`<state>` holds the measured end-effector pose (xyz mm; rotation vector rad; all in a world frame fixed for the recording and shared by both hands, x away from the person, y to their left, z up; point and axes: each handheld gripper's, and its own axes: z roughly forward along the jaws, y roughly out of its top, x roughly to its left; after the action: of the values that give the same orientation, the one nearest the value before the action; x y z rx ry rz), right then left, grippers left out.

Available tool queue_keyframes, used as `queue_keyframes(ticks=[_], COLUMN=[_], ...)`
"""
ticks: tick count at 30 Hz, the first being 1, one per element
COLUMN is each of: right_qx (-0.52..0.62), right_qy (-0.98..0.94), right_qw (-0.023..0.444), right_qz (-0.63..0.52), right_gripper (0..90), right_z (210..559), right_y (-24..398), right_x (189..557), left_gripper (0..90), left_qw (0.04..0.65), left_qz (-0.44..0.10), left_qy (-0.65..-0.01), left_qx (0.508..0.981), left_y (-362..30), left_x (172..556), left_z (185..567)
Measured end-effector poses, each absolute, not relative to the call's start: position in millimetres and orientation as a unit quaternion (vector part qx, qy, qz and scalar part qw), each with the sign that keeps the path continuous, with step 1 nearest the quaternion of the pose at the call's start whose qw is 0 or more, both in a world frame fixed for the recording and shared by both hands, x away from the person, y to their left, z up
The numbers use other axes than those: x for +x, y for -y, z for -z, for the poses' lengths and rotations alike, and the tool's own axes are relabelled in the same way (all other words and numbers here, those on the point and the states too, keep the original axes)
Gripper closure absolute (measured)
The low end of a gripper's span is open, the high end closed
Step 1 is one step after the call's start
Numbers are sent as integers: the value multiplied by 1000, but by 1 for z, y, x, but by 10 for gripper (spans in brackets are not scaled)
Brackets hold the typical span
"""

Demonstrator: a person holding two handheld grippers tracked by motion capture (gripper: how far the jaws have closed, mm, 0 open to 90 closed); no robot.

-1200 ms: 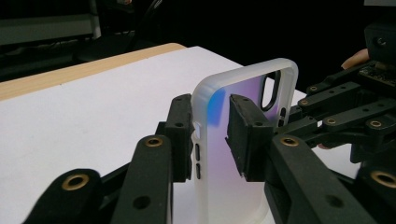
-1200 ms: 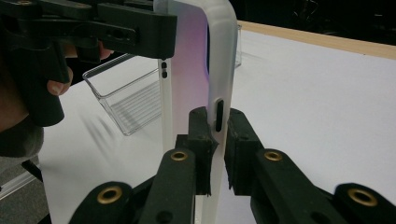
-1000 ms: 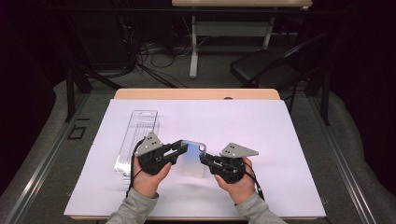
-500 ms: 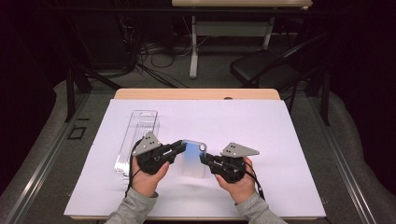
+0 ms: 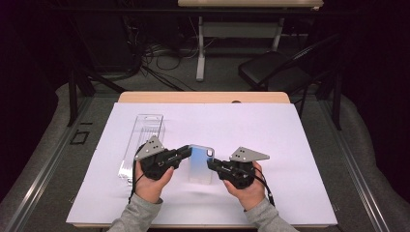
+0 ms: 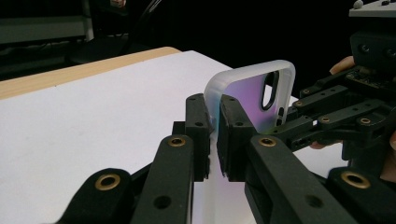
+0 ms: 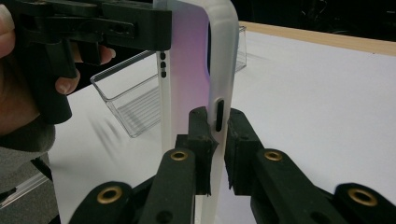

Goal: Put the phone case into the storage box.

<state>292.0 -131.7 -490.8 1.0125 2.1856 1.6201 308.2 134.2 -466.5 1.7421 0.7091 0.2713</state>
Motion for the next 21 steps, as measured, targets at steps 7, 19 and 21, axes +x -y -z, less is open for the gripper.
queue_keyframes(ticks=[7, 19, 21], right_qx=[343, 342, 342], right_qy=[-749, -748, -748], right_qw=[117, 117, 115], right_qz=[-554, -557, -557], right_gripper=[822, 821, 821], right_z=[491, 491, 491], right_y=[132, 132, 133], right_x=[293, 293, 293], left_gripper=[845, 847, 847], left_qw=[581, 583, 583], left_qz=[-117, -113, -113], left_qy=[-302, -302, -302], left_qx=[747, 746, 746], left_y=[-135, -135, -135], left_x=[309, 308, 308], left_z=[466, 466, 466])
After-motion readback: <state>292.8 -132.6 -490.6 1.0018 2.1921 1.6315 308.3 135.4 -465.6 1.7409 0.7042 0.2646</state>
